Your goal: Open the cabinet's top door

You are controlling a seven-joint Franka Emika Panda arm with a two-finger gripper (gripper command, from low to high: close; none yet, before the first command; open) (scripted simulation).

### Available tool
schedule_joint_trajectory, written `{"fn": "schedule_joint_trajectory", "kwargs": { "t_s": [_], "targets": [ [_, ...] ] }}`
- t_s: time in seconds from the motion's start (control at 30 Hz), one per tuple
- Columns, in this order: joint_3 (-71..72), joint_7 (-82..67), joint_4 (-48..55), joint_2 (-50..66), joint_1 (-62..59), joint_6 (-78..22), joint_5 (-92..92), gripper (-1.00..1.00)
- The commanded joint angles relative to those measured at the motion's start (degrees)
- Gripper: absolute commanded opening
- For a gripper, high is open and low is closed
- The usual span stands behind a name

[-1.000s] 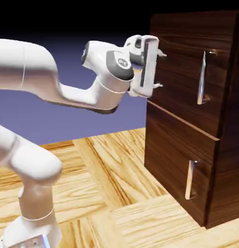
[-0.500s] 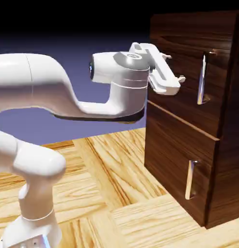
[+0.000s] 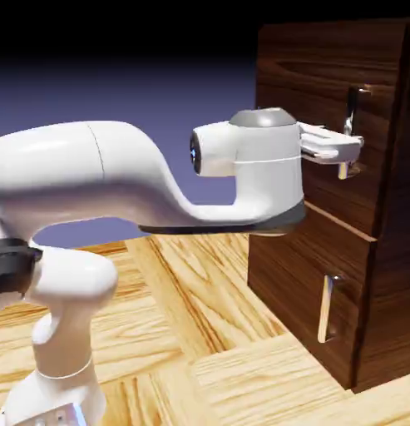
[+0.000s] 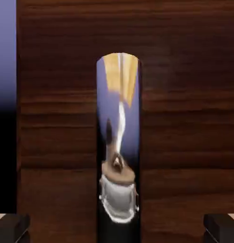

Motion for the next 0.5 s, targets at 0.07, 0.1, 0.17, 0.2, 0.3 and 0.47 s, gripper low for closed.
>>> {"fn": "schedule_joint_trajectory", "kwargs": {
  "t_s": [0.07, 0.1, 0.17, 0.2, 0.3, 0.47],
  "targets": [
    [-0.1, 0.0, 0.1, 0.0, 0.1, 0.0, 0.0, -1.0],
    [1.4, 0.2, -1.6, 0.0, -2.0, -1.0, 0.6, -1.0],
    [4.5, 0.4, -5.0, -0.2, -6.1, -3.1, 1.8, -1.0],
    [6.1, 0.4, -6.6, -0.4, -8.2, -4.1, 2.6, -1.0],
    [11.0, 0.3, -11.5, -1.1, -14.4, -7.0, 5.3, -1.0],
    [19.9, -0.9, -19.6, -3.5, -24.8, -11.9, 11.4, -1.0]
  ]
}}
